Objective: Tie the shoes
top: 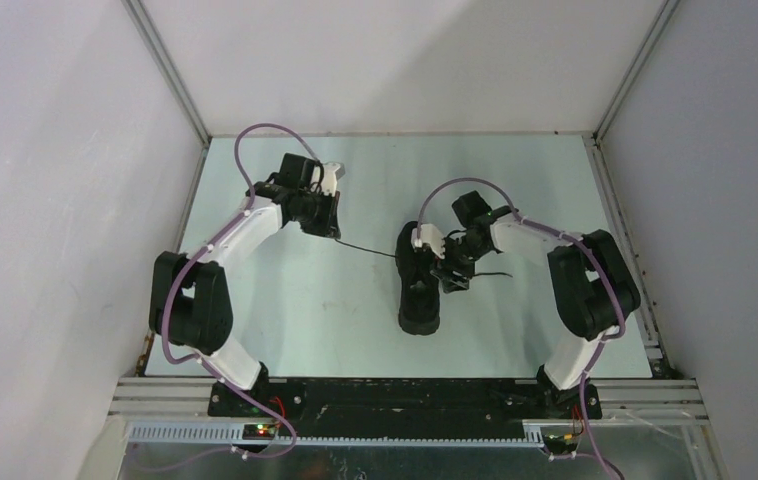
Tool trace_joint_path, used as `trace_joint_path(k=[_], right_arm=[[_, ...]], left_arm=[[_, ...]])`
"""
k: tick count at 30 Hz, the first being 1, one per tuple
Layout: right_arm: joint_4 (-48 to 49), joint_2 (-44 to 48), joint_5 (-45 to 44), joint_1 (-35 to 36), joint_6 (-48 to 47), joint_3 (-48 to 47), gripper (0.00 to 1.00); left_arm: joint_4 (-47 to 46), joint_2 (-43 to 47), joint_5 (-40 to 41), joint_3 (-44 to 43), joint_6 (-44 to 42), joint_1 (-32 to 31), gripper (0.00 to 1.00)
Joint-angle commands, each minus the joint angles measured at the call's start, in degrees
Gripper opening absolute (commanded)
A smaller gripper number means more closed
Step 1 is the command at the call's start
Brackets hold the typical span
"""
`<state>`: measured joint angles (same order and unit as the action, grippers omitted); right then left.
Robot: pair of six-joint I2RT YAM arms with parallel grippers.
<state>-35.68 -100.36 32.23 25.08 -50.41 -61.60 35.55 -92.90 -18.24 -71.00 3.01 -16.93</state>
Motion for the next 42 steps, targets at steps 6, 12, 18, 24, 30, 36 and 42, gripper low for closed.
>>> trace_joint_path(k=[6, 12, 18, 24, 30, 36, 42], right_arm=[[4.5, -4.7, -10.5, 2.0, 3.4, -2.0, 0.38], [3.5, -1.9, -0.8, -5.8, 6.2, -3.0, 0.0], [0.2, 7.7, 1.4, -13.8, 5.5, -3.0, 0.0], [-3.5, 11.8, -0.3, -21.0, 5.0, -3.0, 0.0], [-3.6, 14.0, -0.2, -27.2, 3.6, 1.0, 0.0], [-3.0, 15.6, 0.6, -26.5, 3.0, 5.2, 0.0], [-5.3, 16.8, 4.0, -20.8, 3.4, 5.7, 0.0]], left_arm=[[-0.4, 1.3, -1.6, -1.2, 0.2, -0.3, 0.0], [0.1, 2.1, -1.0, -0.7, -0.5, -0.1, 0.0], [2.4, 3.8, 5.7, 0.4, -2.6, 0.9, 0.0], [3.2, 4.5, 17.7, 2.1, -8.9, 1.5, 0.0], [-1.6, 9.5, 28.2, 8.1, -10.3, 1.4, 0.0], [-4.2, 12.9, 27.2, 11.3, -10.0, 1.5, 0.0], [-2.5, 11.3, 12.4, 8.2, -8.0, 1.5, 0.0]])
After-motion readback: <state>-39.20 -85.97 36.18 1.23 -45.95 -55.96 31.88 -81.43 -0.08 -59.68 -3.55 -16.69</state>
